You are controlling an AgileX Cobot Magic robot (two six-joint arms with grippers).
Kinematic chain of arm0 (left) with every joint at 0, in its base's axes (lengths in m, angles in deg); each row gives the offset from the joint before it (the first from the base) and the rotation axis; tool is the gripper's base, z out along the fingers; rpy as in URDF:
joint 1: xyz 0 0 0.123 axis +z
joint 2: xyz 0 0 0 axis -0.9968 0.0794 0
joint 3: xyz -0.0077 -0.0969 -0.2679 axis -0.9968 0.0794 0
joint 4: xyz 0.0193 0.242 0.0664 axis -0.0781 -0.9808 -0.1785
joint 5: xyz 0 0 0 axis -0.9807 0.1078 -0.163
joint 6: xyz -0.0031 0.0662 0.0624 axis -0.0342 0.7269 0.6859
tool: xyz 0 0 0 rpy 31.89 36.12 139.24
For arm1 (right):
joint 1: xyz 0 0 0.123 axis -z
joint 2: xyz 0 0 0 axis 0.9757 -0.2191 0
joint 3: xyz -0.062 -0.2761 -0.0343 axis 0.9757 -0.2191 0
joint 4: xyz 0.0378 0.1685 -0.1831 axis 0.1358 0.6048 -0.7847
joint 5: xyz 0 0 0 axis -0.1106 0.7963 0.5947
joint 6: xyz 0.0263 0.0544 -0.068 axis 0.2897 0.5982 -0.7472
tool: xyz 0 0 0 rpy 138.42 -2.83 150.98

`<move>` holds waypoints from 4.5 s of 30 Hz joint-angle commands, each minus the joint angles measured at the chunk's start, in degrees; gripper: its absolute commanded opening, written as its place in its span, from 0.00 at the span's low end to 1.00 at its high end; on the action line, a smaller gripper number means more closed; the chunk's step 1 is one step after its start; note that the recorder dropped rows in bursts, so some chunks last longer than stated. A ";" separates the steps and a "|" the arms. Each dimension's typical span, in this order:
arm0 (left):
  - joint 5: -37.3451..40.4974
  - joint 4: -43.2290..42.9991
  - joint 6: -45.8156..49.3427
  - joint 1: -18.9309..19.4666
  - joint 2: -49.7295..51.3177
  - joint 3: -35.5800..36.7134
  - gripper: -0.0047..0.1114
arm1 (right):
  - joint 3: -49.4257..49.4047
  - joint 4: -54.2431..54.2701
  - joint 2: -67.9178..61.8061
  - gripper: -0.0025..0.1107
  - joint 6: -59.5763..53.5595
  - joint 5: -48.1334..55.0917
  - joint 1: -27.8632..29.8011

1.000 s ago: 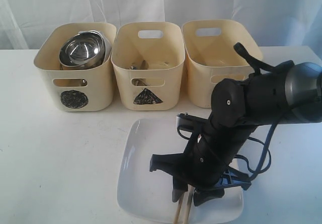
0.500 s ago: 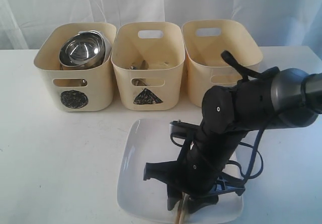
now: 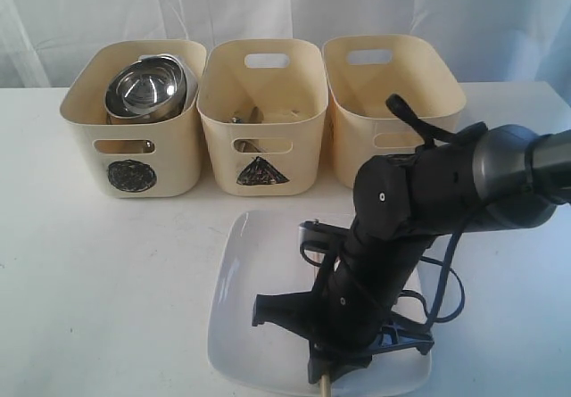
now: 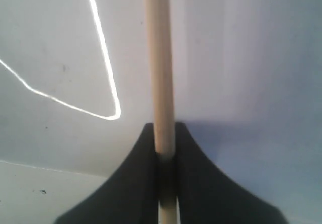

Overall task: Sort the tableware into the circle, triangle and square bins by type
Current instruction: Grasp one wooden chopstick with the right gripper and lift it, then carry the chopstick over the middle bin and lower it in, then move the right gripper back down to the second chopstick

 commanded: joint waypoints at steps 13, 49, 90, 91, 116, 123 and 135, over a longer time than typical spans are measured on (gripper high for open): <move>-0.10 -0.32 0.16 0.11 -0.29 0.00 0.04 | -0.57 -5.06 9.21 0.02 -3.56 -5.17 -0.13; -0.22 -0.32 0.16 0.11 -0.29 0.00 0.04 | 23.76 -17.12 -4.19 0.02 -13.69 -45.14 6.28; -0.22 -0.46 0.16 0.11 -0.29 0.00 0.04 | 25.08 -17.12 -11.90 0.02 -20.20 -57.35 8.93; -0.22 -0.46 0.16 0.11 -0.29 0.00 0.04 | 25.08 -17.12 -11.98 0.03 -20.20 -57.06 9.04; -0.22 -0.46 0.16 0.11 -0.29 0.00 0.04 | 27.58 -17.54 2.63 0.38 -23.48 -24.55 10.01; -0.22 -0.46 0.16 0.11 -0.29 0.00 0.04 | 27.45 -14.99 9.11 0.38 -22.89 0.67 10.01; -0.22 -0.46 0.16 0.11 -0.29 0.00 0.04 | 16.47 -5.51 7.69 0.38 -22.89 1.25 8.37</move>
